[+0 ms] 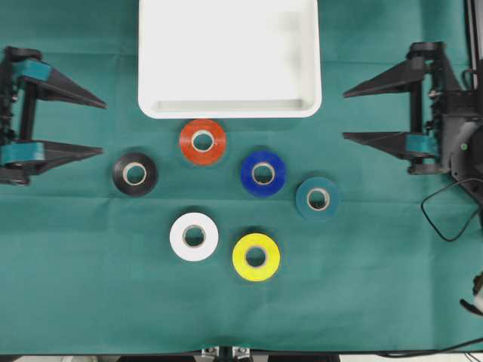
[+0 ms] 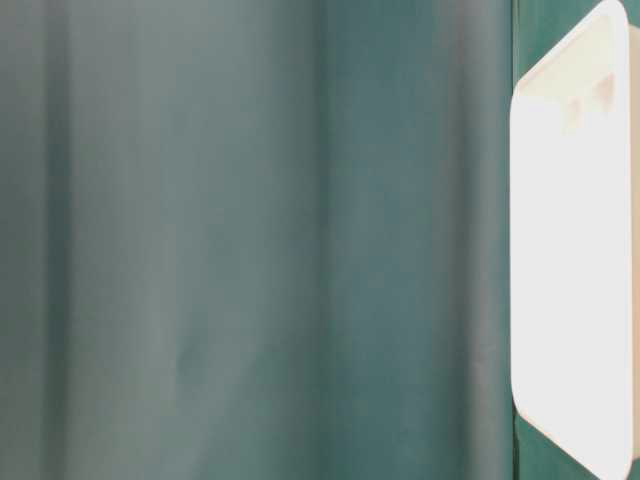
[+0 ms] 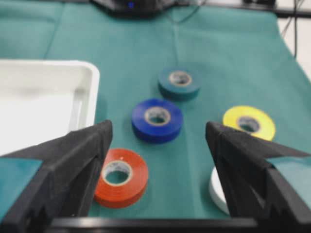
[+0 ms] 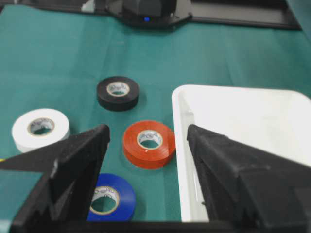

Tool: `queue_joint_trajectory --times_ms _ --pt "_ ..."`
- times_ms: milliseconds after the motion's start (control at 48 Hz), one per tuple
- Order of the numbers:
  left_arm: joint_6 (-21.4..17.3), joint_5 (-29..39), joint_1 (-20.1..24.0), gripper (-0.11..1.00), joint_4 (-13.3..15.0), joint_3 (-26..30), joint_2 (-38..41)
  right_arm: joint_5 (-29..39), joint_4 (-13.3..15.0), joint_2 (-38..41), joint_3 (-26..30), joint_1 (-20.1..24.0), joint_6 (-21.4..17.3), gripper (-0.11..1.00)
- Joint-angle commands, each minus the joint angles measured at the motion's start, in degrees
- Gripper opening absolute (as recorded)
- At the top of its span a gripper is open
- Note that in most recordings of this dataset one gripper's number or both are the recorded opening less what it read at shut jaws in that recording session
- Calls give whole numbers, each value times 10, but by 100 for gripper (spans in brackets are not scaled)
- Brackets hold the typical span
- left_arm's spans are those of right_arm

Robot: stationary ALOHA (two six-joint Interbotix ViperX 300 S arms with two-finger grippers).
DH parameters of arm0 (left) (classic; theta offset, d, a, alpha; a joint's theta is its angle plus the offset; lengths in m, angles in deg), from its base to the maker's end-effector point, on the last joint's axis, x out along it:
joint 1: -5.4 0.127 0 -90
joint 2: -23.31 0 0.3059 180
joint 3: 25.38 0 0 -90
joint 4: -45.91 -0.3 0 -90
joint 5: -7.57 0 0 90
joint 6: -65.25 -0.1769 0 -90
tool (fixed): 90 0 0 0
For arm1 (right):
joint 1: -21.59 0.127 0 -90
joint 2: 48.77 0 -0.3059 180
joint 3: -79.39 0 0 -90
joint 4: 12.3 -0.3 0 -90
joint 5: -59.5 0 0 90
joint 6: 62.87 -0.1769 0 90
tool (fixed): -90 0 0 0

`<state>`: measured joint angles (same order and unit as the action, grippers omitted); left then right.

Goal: Put the tape alternately from left to right into the white case.
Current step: 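Move the left gripper over the black tape, the right over the teal tape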

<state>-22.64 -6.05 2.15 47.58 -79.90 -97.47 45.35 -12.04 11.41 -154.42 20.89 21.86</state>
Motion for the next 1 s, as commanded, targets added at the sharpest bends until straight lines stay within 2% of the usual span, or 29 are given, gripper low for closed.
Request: queue_joint_trajectory --times_ms 0,187,479,978 --pt "0 -1 -2 89 1 23 19 8 1 20 26 0 -1 76" --pt "8 10 -2 89 2 39 57 33 1 54 46 2 -1 76" --pt "33 43 9 89 2 64 115 36 1 100 64 4 -1 76" --pt "29 70 11 88 0 110 204 73 1 185 109 4 -1 76"
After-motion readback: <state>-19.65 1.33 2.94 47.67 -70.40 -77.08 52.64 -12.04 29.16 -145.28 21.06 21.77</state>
